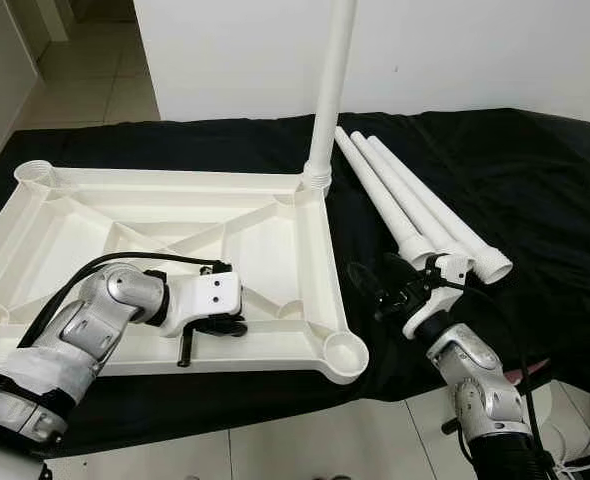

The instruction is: Building children table

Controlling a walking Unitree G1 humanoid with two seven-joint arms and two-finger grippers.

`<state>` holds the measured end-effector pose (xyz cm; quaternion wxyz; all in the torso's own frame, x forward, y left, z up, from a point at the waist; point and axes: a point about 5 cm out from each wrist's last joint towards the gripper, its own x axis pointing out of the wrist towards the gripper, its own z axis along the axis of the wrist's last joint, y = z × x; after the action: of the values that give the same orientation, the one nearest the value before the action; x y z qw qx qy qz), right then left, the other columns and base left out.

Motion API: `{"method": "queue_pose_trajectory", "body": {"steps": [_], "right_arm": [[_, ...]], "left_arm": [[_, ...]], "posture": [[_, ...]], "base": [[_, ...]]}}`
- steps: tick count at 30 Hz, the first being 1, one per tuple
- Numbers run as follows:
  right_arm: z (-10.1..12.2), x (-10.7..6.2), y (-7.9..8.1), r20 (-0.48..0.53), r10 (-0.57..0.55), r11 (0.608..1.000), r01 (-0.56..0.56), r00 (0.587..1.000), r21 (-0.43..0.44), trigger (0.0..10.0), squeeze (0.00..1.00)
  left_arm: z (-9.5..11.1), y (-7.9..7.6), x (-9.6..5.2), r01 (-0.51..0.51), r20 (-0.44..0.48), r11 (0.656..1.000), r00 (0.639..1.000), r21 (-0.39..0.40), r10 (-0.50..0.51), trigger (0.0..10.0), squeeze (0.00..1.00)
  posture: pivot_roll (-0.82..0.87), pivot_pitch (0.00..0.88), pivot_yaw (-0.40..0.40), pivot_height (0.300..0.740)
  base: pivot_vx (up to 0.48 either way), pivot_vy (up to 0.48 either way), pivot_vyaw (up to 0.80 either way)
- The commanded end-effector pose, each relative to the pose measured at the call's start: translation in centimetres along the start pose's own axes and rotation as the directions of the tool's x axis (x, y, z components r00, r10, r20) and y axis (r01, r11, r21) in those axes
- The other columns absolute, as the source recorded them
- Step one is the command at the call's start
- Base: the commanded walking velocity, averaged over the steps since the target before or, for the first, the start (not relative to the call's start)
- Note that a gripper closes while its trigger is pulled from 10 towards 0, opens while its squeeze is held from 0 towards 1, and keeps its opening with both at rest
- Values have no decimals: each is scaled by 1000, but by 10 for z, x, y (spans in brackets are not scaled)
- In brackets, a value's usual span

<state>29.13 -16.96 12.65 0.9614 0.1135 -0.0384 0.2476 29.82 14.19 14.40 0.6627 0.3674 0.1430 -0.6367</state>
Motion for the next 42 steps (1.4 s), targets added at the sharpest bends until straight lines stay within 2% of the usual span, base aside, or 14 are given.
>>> {"method": "queue_pose_trajectory", "body": {"steps": [1, 3, 4, 6, 7, 10, 11, 15, 16, 22, 28, 35, 39, 42], "right_arm": [[-1, -3, -2, 5, -19, 1000, 19, 1000, 2, 10000, 0], [-1, -3, -2, 5, -19, 1000, 19, 1000, 2, 10000, 0], [-1, -1, -2, 6, -21, 1000, 21, 1000, 4, 10000, 0], [-2, -1, -1, 7, -22, 1000, 22, 1000, 5, 10000, 0], [-1, 0, -1, 9, -22, 1000, 22, 1000, 5, 10000, 0], [-1, 1, 0, 14, -24, 1000, 24, 1000, 5, 10000, 0], [0, 2, -1, 17, -26, 1000, 26, 999, 0, 10000, 0], [1, 3, -1, 19, -29, 1000, 29, 999, -3, 10000, 0], [2, 5, -2, 28, -36, 999, 36, 999, -11, 10000, 0], [17, 17, -7, 92, -113, 991, 118, 989, -56, 10000, 0], [28, 27, -12, 127, -169, 980, 180, 977, -81, 10000, 0], [35, 32, -17, 137, -194, 971, 210, 971, -111, 10000, 0], [35, 32, -16, 140, -175, 976, 191, 974, -108, 10000, 0], [34, 36, -10, 146, -143, 983, 158, 979, -98, 10000, 0]], "left_arm": [[8, 7, 5, -137, 41, 990, 990, 28, 136, 10000, 0], [8, 7, 5, -137, 41, 990, 990, 28, 136, 10000, 0], [20, 7, 13, -160, 111, 987, 981, 8, 158, 10000, 867], [25, 7, 16, -160, 135, 987, 978, -7, 159, 10000, 867], [30, 6, 17, -160, 162, 987, 974, -13, 160, 10000, 1000], [34, 7, 16, -171, 185, 985, 968, -10, 170, 10000, 1000], [36, 8, 13, -177, 190, 984, 966, 0, 173, 10000, 141], [37, 9, 12, -180, 191, 984, 966, 7, 175, 10000, 141], [39, 12, 7, -194, 208, 981, 959, -5, 191, 10000, 0], [49, 28, -7, -287, 300, 951, 903, -115, 309, 10000, 0], [50, 30, -7, -335, 302, 932, 882, -136, 361, 10000, 0], [45, 5, 7, -244, 306, 961, 912, -133, 274, 10000, 0], [43, -1, 15, -237, 285, 964, 922, -124, 263, 10000, 0], [42, -5, 30, -270, 234, 959, 930, -85, 282, 10000, 0]], "posture": [[53, 69, -17, 740], [53, 69, -17, 740], [55, 71, -18, 740], [55, 71, -18, 740], [57, 74, -20, 740], [57, 74, -20, 740], [61, 75, -18, 740], [61, 75, -18, 740], [61, 76, -20, 740], [59, 70, -21, 740], [55, 67, -28, 740], [58, 64, -44, 740], [64, 64, -49, 740], [64, 65, -50, 740]], "base": [[0, 0, 0], [0, 0, 0], [0, 0, 0], [0, 0, 0], [0, 0, 0], [0, 0, 0], [0, 0, 0], [0, 0, 0], [0, 0, 0], [0, 0, 0], [0, 0, 0], [0, 0, 0], [0, 0, 0], [0, 0, 0]]}}
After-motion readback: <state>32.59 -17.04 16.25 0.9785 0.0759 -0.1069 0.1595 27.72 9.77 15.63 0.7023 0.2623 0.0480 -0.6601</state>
